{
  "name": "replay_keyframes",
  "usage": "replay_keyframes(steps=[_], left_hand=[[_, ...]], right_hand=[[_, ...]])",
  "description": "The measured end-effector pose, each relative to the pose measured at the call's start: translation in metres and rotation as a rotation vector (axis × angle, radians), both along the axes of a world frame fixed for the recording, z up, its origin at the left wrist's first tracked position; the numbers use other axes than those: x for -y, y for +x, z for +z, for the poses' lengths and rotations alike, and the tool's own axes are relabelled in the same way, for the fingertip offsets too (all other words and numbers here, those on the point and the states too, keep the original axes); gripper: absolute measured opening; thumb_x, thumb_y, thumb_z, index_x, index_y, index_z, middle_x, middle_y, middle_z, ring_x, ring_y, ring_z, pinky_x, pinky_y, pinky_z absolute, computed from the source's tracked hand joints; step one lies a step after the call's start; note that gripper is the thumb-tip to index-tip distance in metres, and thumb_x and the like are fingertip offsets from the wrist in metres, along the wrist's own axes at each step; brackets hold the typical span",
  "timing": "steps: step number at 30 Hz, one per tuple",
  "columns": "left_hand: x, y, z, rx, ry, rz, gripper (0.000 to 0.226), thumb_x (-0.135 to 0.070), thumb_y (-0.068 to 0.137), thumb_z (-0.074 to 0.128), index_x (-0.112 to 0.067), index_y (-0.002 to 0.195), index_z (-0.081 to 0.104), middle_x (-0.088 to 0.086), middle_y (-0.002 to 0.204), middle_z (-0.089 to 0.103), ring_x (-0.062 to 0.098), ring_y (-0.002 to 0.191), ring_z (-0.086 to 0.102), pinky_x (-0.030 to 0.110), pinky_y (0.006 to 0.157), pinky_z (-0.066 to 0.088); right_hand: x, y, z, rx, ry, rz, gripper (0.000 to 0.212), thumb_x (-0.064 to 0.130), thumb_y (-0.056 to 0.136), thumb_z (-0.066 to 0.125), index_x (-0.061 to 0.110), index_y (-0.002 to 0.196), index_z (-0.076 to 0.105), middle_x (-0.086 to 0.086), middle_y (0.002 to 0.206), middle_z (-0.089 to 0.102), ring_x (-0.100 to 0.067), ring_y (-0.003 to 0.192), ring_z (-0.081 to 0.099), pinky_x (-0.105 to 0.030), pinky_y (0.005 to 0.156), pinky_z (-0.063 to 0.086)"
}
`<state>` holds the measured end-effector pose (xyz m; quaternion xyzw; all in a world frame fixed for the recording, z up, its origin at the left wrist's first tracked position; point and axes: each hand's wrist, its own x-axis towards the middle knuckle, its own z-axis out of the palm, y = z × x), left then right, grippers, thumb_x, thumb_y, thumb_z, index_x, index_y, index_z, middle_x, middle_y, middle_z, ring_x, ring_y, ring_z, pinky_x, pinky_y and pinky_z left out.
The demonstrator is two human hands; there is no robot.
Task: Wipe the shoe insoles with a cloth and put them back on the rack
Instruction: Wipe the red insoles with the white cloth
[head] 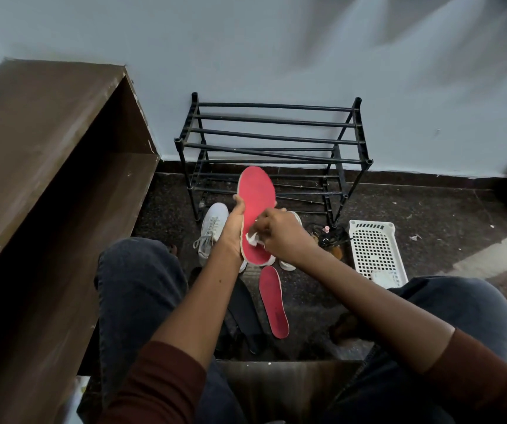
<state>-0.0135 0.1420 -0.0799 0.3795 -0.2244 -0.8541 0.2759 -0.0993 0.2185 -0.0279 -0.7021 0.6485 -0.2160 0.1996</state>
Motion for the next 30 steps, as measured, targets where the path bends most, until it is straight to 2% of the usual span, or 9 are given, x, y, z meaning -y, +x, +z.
replay_keyframes(steps=[4, 7, 10, 12, 14, 19, 24, 28, 30], left_hand=[[-0.011, -0.004, -0.001, -0.027, 0.017, -0.064, 0.064, -0.061, 0.095, 0.015, -0.015, 0.107, 0.058, 0.007, 0.086, 0.073, 0.020, 0.075, 0.071, 0.030, 0.071, 0.057], [-0.014, 0.001, -0.003, -0.126, 0.080, -0.153, 0.075, -0.069, 0.090, 0.019, -0.014, 0.108, 0.067, 0.019, 0.100, 0.069, 0.024, 0.067, 0.066, 0.028, 0.063, 0.055], [-0.016, 0.002, -0.004, -0.157, 0.127, -0.207, 0.079, -0.072, 0.087, 0.023, -0.011, 0.119, 0.062, 0.025, 0.113, 0.063, 0.028, 0.078, 0.068, 0.029, 0.067, 0.057], [-0.016, -0.002, -0.007, -0.149, 0.094, -0.169, 0.075, -0.067, 0.090, 0.021, -0.010, 0.129, 0.050, 0.017, 0.115, 0.063, 0.032, 0.091, 0.069, 0.038, 0.076, 0.058], [-0.020, -0.009, -0.008, -0.097, 0.040, -0.155, 0.065, -0.061, 0.095, 0.017, -0.014, 0.118, 0.054, 0.008, 0.102, 0.070, 0.028, 0.088, 0.069, 0.046, 0.084, 0.052], [-0.011, -0.020, -0.030, -0.016, 0.080, -0.071, 0.072, -0.059, 0.096, 0.017, -0.011, 0.094, 0.070, 0.008, 0.082, 0.073, 0.021, 0.078, 0.070, 0.032, 0.073, 0.056], [-0.012, -0.027, -0.071, 0.047, 0.197, -0.017, 0.082, -0.064, 0.094, 0.016, 0.002, 0.137, 0.038, 0.022, 0.137, 0.047, 0.032, 0.131, 0.041, 0.042, 0.098, 0.038], [-0.025, -0.043, -0.117, 0.145, 0.188, 0.036, 0.068, -0.058, 0.097, 0.017, -0.006, 0.133, 0.044, 0.020, 0.109, 0.068, 0.028, 0.082, 0.068, 0.037, 0.074, 0.054], [-0.032, -0.054, -0.146, 0.240, 0.160, 0.092, 0.060, -0.049, 0.099, 0.028, -0.005, 0.137, 0.041, 0.023, 0.126, 0.058, 0.028, 0.086, 0.063, 0.042, 0.081, 0.051]], right_hand=[[0.035, -0.020, -0.004, -0.091, -0.079, -0.129, 0.023, 0.002, 0.085, 0.056, 0.003, 0.103, 0.070, -0.020, 0.105, 0.062, -0.033, 0.094, 0.060, -0.035, 0.086, 0.044], [0.063, -0.054, -0.002, -0.106, -0.128, -0.295, 0.023, 0.004, 0.086, 0.057, 0.003, 0.106, 0.069, -0.020, 0.105, 0.061, -0.033, 0.096, 0.058, -0.032, 0.085, 0.042], [0.074, -0.076, 0.000, -0.065, -0.184, -0.420, 0.022, 0.006, 0.088, 0.056, 0.004, 0.106, 0.069, -0.018, 0.104, 0.060, -0.030, 0.097, 0.057, -0.024, 0.081, 0.038], [0.068, -0.072, -0.005, -0.055, -0.189, -0.401, 0.023, 0.006, 0.089, 0.056, 0.004, 0.108, 0.068, -0.018, 0.107, 0.059, -0.029, 0.099, 0.057, -0.025, 0.084, 0.039], [0.053, -0.057, -0.014, -0.050, -0.157, -0.315, 0.023, 0.003, 0.089, 0.055, 0.002, 0.107, 0.068, -0.018, 0.107, 0.060, -0.030, 0.097, 0.058, -0.029, 0.086, 0.042], [-0.001, -0.026, -0.036, 0.025, -0.026, -0.093, 0.028, -0.009, 0.080, 0.050, 0.002, 0.096, 0.071, -0.018, 0.101, 0.062, -0.031, 0.090, 0.060, -0.031, 0.082, 0.043], [-0.025, -0.029, -0.065, 0.173, 0.238, 0.029, 0.030, -0.009, 0.074, 0.056, 0.008, 0.091, 0.074, -0.009, 0.099, 0.066, -0.023, 0.093, 0.060, -0.023, 0.086, 0.043], [-0.021, -0.053, -0.104, 0.411, 0.368, -0.433, 0.018, 0.001, 0.079, 0.059, 0.009, 0.089, 0.073, -0.006, 0.083, 0.067, -0.014, 0.077, 0.059, -0.008, 0.057, 0.037], [-0.018, -0.064, -0.135, 0.666, 0.549, -0.608, 0.016, -0.001, 0.082, 0.058, 0.009, 0.084, 0.071, -0.001, 0.072, 0.063, -0.010, 0.067, 0.056, -0.013, 0.056, 0.041]])
